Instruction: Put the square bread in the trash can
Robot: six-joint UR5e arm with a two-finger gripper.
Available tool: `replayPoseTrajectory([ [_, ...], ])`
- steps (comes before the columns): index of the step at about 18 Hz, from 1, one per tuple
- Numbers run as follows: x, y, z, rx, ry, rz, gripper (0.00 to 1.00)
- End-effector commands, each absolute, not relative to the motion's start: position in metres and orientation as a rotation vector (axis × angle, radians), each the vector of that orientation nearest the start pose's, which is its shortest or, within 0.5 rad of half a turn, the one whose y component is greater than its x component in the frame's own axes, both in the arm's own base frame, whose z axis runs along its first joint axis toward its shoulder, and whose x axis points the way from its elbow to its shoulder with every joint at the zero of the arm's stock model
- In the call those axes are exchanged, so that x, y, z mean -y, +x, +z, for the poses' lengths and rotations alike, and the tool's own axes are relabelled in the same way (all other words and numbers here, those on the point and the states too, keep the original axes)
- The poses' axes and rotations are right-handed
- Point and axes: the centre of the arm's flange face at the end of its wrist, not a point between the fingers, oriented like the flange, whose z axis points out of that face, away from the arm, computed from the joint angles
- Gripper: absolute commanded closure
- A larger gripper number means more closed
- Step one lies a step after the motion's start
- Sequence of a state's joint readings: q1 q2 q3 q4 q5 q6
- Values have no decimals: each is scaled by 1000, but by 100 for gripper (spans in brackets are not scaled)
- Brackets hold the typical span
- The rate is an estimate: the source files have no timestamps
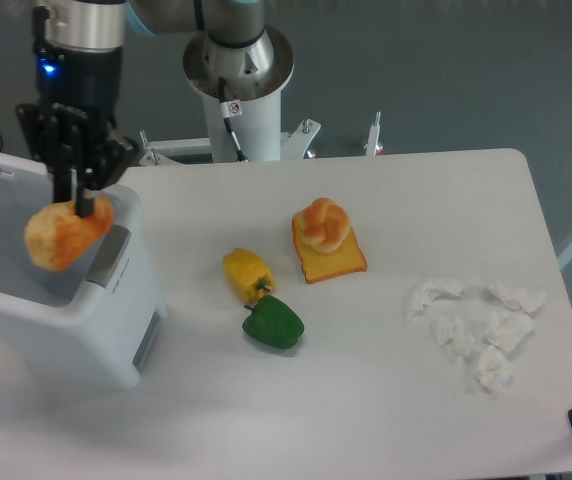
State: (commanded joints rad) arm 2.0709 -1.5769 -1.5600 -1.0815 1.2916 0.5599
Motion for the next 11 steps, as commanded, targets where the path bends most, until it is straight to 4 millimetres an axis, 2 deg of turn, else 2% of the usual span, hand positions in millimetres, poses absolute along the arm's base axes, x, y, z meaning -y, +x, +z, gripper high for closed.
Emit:
replayPoseTrajectory([
  [5, -547, -95, 541, -212, -2589, -17, 0],
  [9, -549, -96, 539, -210, -2592, -19, 0],
  [11, -549, -103, 539, -202, -2594, -4, 0],
])
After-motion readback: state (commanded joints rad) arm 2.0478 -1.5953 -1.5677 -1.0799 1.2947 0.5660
